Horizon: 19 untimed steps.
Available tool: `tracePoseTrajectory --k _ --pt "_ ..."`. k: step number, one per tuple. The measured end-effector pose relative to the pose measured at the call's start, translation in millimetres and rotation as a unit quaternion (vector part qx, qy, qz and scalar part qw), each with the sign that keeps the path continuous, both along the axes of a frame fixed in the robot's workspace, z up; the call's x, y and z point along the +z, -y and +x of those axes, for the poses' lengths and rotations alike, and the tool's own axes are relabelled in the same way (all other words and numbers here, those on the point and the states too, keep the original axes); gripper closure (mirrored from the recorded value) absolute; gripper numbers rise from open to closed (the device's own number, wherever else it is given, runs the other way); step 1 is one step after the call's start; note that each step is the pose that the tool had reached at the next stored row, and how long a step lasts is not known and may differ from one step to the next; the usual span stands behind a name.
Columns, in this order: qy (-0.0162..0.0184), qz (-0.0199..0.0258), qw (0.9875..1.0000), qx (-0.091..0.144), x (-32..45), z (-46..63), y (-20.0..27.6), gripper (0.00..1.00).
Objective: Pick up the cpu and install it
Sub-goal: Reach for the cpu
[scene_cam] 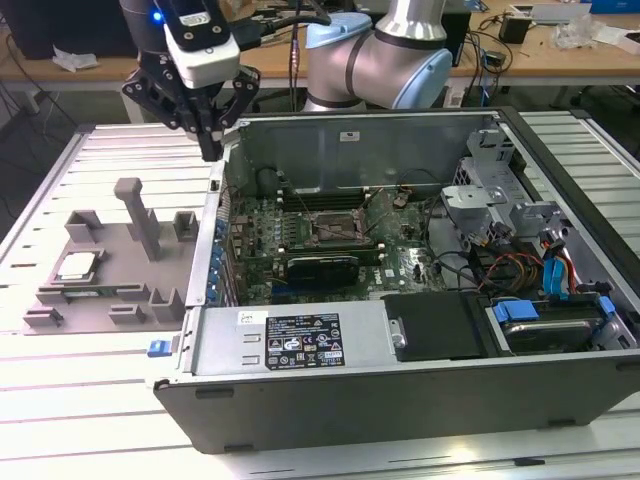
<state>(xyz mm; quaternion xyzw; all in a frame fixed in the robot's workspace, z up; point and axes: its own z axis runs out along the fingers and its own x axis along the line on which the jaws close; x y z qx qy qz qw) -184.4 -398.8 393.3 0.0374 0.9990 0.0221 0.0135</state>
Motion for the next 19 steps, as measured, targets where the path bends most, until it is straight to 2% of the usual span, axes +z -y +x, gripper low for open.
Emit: tracePoseTrajectory --k 13,19 --pt "0.002 0.0 1.0 0.0 0.0 -30.5 0.0 0.89" --pt "0.004 0.0 1.0 0.0 0.0 -51.8 0.0 0.89"
